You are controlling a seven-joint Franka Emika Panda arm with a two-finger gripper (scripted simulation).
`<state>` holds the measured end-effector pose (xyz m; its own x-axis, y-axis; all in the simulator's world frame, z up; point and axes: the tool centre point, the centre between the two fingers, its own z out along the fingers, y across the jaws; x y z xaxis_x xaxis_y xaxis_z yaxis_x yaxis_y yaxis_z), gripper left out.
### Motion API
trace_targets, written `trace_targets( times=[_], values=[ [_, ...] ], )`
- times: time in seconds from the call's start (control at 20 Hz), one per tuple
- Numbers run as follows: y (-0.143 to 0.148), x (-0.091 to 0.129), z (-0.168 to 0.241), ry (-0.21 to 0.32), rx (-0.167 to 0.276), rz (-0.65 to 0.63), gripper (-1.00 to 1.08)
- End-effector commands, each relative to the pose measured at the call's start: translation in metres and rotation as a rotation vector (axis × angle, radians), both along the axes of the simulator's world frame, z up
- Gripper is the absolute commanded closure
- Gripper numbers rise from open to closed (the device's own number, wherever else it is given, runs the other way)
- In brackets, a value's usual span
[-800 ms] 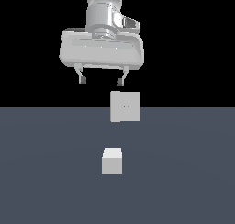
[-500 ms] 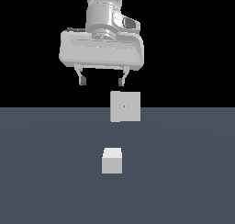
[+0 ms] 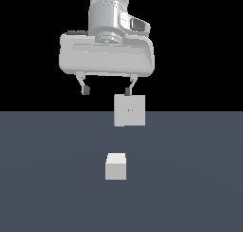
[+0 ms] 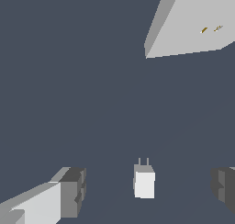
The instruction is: Plug the charger into the wall socket.
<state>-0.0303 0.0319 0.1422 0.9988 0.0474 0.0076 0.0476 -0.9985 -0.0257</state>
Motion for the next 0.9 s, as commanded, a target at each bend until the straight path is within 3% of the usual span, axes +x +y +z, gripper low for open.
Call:
trace_targets(
  times=[0.0,0.5,0.85],
  values=[
    [-0.003,-0.009,-0.008,-0.010,-0.002,-0.003,-0.92],
    [-0.015,-0.052,-0.051,-0.063,-0.014,-0.019,-0.92],
    [-0.021,-0.070,-0.071,-0.088,-0.020,-0.026,-0.92]
  ],
)
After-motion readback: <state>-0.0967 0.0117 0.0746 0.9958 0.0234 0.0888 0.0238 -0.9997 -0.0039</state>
